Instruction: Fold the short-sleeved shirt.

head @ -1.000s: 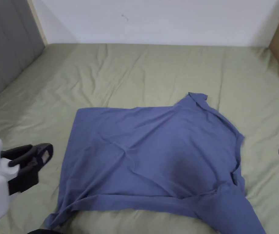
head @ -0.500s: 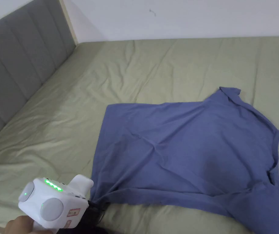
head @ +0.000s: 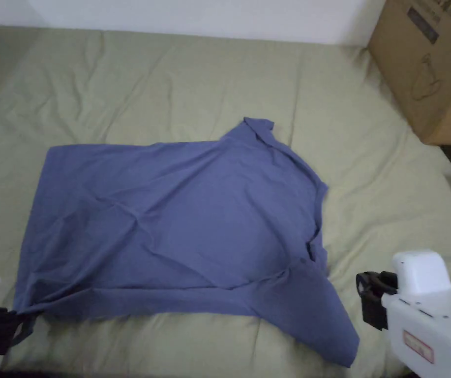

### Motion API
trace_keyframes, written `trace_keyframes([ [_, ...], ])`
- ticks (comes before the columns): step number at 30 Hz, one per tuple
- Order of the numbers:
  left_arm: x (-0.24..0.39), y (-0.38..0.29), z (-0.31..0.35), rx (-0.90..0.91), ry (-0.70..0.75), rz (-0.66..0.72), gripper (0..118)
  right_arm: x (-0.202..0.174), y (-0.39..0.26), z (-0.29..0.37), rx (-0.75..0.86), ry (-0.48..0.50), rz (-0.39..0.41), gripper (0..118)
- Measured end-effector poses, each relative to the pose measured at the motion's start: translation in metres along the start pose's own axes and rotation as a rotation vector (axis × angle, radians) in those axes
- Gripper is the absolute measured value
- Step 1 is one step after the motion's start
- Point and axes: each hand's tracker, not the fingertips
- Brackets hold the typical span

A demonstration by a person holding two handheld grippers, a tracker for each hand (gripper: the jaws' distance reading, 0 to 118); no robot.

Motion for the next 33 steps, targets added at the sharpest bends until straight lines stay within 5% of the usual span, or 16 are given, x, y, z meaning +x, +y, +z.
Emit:
trace_keyframes([
  [1, 0.002, 0.001, 0.001, 0.004, 0.005, -0.008, 3, 0.002, -0.004, -0.013, -0.058, 0.013, 0.009, 27],
  [3, 0.010, 0.004, 0.006, 0.017, 0.004, -0.013, 3, 0.005, -0.020, -0.036, -0.112, 0.047, -0.020, 78],
  [5, 0.014, 0.005, 0.009, 0.024, -0.022, -0.007, 3, 0.004, -0.029, -0.049, -0.182, 0.118, -0.065, 83],
  [10, 0.016, 0.008, 0.013, 0.029, -0.008, -0.019, 3, 0.001, -0.037, -0.078, -0.320, 0.042, -0.140, 83],
  [12, 0.015, 0.007, 0.014, 0.033, -0.022, 0.006, 3, 0.012, -0.042, -0.090, -0.319, 0.073, -0.188, 77],
  [14, 0.012, 0.006, 0.013, 0.031, -0.034, 0.023, 3, 0.018, -0.043, -0.096, -0.350, 0.165, -0.230, 34],
  [16, 0.012, 0.004, 0.012, 0.026, -0.031, 0.033, 3, 0.006, -0.041, -0.087, -0.308, 0.221, -0.247, 13],
  [17, 0.012, 0.003, 0.012, 0.025, -0.034, 0.037, 3, 0.003, -0.041, -0.087, -0.296, 0.173, -0.220, 5],
  [33, -0.011, 0.012, 0.026, 0.090, -0.125, 0.174, 3, 0.001, 0.009, -0.045, -0.178, 0.223, -0.213, 4],
])
